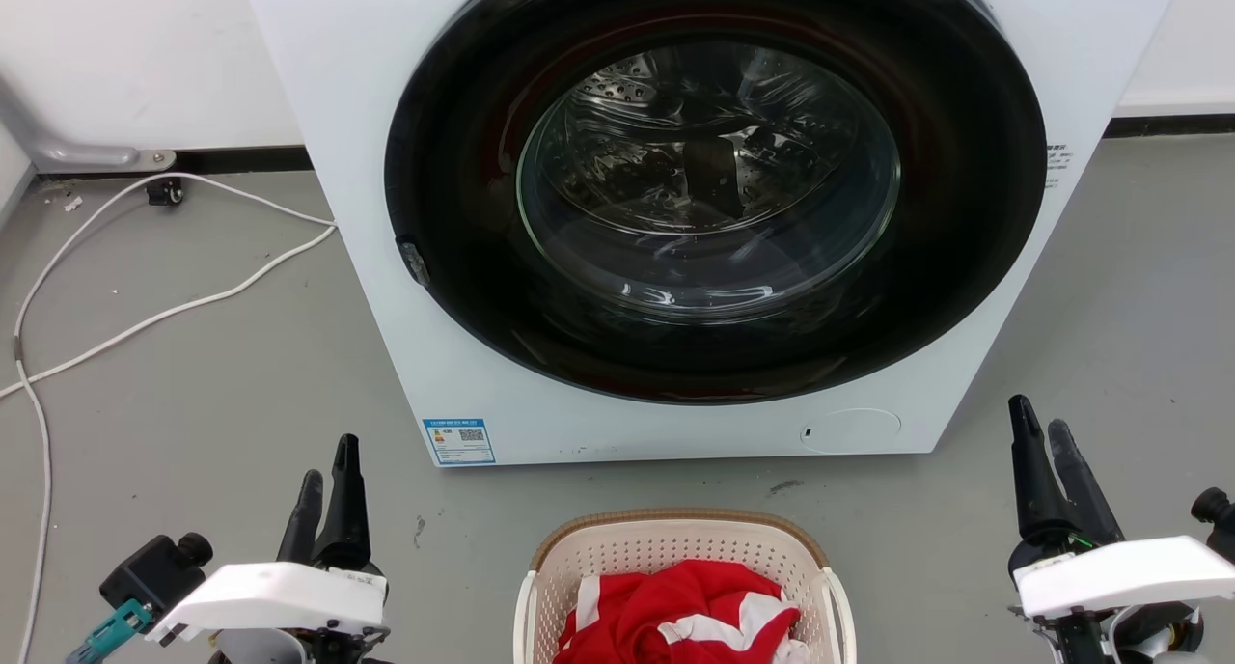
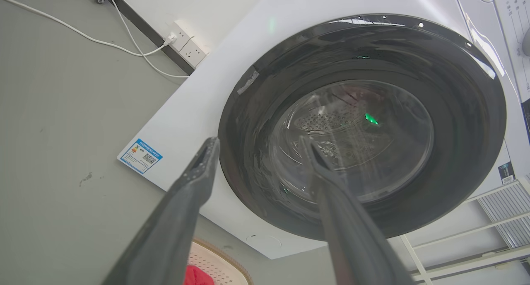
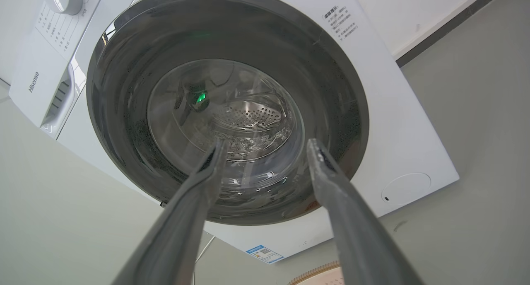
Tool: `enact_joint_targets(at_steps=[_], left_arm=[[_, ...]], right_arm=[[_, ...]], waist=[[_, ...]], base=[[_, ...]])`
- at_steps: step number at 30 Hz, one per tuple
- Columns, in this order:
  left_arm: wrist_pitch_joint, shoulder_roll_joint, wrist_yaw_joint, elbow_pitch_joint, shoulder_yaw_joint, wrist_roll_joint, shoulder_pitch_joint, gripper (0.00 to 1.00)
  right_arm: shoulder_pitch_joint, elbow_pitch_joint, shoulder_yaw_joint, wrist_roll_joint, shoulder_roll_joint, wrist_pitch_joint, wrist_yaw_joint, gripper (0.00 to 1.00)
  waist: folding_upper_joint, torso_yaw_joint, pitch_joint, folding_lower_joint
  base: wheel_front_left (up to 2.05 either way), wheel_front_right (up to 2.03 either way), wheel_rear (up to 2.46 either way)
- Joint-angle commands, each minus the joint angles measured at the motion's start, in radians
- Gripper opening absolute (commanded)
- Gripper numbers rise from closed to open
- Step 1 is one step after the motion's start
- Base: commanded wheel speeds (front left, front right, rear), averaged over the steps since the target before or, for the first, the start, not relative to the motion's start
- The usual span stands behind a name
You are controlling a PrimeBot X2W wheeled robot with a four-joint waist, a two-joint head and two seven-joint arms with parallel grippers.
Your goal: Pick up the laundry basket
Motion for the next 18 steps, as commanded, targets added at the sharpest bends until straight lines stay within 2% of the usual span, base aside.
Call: enact_joint_targets(at_steps=[1, 18], left_arm=[[-0.01, 0.004, 0.001, -0.02, -0.002, 0.032, -0.002, 1.0], [-0.063, 0.005, 0.008, -0.042, -0.019, 0.26, 0.035, 1.0]], right_arm=[[-0.004, -0.023, 0.003, -0.035, -0.003, -0.01, 0.0, 1.0], [0.031, -0.044, 0.023, -0.284, -0.004, -0.063, 0.0, 1.0]], waist=[[0.0, 0.0, 0.0, 0.0], [0.0, 0.002, -0.008, 0.0]], base=[[0.0, 0.0, 0.0], [0.0, 0.0, 0.0]])
